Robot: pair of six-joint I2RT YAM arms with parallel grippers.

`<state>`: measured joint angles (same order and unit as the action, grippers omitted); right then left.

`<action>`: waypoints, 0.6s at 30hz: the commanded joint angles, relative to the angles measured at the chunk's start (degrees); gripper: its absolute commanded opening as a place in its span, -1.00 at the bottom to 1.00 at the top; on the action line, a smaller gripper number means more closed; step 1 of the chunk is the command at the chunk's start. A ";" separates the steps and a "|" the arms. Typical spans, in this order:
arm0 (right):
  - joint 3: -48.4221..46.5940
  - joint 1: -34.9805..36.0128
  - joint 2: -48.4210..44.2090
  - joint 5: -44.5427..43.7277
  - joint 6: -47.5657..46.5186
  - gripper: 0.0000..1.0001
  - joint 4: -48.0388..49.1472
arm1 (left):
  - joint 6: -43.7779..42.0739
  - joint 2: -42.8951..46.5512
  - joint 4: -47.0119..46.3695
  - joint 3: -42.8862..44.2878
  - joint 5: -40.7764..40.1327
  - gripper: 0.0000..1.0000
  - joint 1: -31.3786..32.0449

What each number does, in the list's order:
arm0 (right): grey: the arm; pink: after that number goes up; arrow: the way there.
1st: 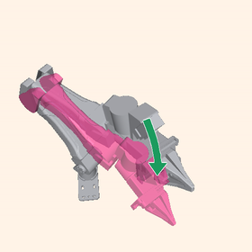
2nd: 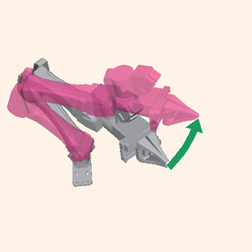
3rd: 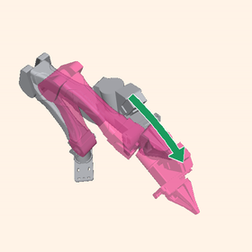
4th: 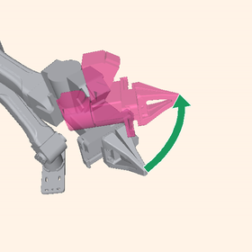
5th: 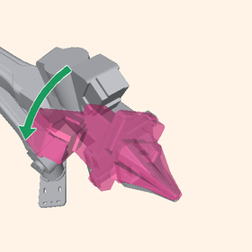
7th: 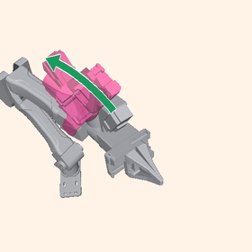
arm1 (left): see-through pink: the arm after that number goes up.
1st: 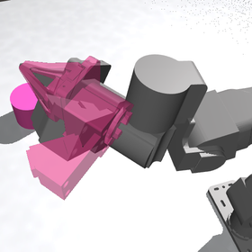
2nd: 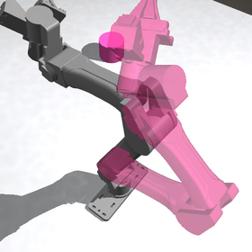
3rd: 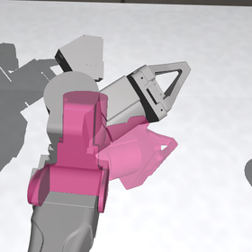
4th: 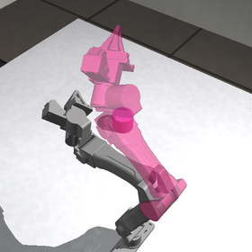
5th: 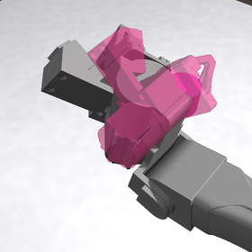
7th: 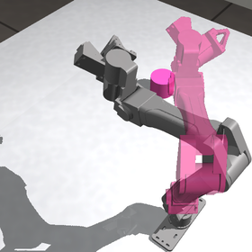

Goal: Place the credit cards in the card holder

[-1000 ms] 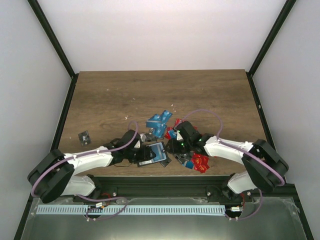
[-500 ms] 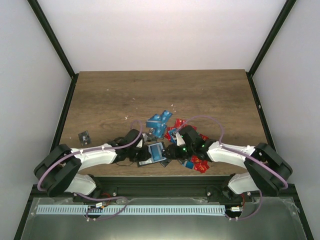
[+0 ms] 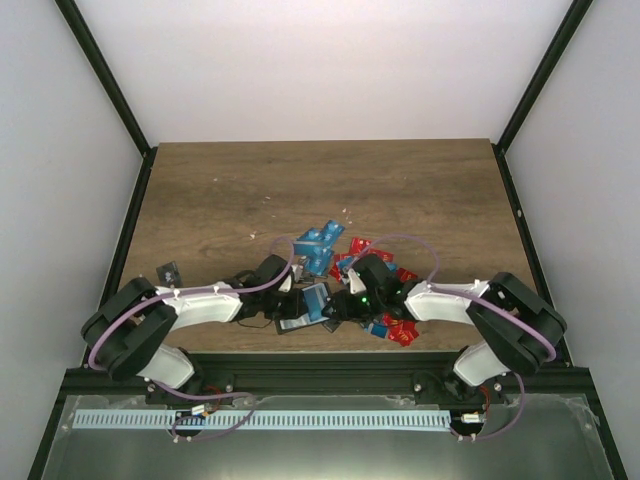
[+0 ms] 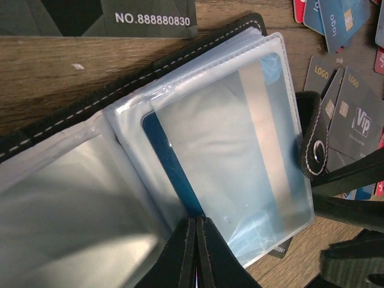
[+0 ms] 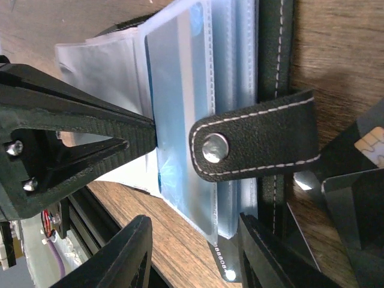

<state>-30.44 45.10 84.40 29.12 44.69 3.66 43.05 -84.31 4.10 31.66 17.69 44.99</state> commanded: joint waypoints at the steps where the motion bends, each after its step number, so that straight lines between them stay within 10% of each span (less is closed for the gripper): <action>1: -1.48 0.34 1.38 -0.35 0.14 -0.18 1.47 | -1.30 -2.09 -0.65 0.33 0.21 -0.92 0.27; 18: -4.16 1.00 0.87 -1.96 -1.61 -0.18 -2.60 | -1.29 -3.36 -1.10 0.24 0.07 -0.92 0.53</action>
<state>-32.14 45.23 85.93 28.42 44.38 2.79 42.78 -85.56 2.42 31.81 18.50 44.99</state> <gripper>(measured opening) 0.410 0.039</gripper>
